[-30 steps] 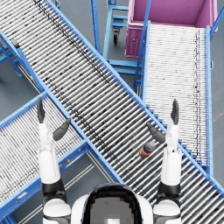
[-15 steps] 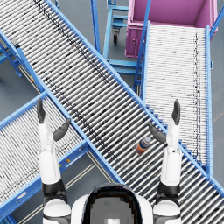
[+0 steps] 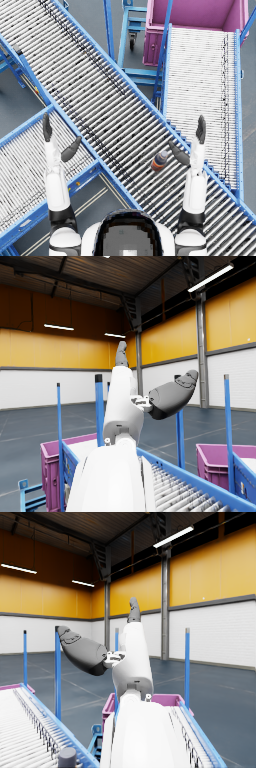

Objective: Pick up the oil and place it on the left assembly line, put the cola on the right, and keep Sprite still

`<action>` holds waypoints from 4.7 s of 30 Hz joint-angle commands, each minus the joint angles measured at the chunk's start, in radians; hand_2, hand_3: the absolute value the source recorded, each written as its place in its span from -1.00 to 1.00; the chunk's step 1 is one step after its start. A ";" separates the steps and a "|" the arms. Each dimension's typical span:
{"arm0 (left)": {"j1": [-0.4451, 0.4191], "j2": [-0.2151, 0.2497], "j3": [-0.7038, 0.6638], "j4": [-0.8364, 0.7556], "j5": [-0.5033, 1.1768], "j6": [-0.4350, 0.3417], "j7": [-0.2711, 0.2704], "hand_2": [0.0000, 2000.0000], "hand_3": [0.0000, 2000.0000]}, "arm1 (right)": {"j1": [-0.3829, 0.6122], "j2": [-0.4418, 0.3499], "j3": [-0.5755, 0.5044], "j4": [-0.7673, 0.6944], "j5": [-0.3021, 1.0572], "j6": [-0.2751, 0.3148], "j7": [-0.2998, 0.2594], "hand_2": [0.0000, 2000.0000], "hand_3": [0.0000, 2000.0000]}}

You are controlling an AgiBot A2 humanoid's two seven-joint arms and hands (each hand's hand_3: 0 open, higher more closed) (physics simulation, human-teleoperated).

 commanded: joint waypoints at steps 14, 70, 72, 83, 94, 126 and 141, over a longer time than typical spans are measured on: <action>-0.016 0.011 0.037 -0.010 0.000 0.000 0.000 -1.00 -1.00 | -0.217 0.014 0.215 -0.010 0.000 0.000 0.000 -1.00 -1.00; 0.012 0.041 0.057 -0.037 0.000 0.000 0.000 -1.00 -1.00 | 0.632 0.005 -0.242 -1.149 0.000 0.061 0.002 -1.00 0.02; 0.012 0.042 0.062 -0.033 0.000 0.000 0.000 -1.00 -1.00 | 0.677 0.023 -0.256 -1.172 -0.001 0.031 0.001 -1.00 -0.63; 0.034 0.048 0.078 -0.035 0.000 0.000 0.000 -1.00 -1.00 | 0.420 -0.019 -0.067 -0.416 -0.001 0.001 0.000 -1.00 -1.00; 0.072 0.053 0.081 0.034 0.000 0.000 0.000 -1.00 -1.00 | 0.133 -0.027 0.069 -0.170 0.000 0.000 0.000 -1.00 -1.00; -0.106 -0.130 0.329 0.055 -0.402 0.096 0.096 -1.00 -1.00 | -0.048 0.157 0.285 -0.097 -0.360 0.095 -0.096 -1.00 -1.00; -0.113 -0.139 0.341 0.057 -0.423 0.101 0.101 -1.00 -1.00 | -0.054 0.166 0.296 -0.093 -0.379 0.100 -0.101 -1.00 -1.00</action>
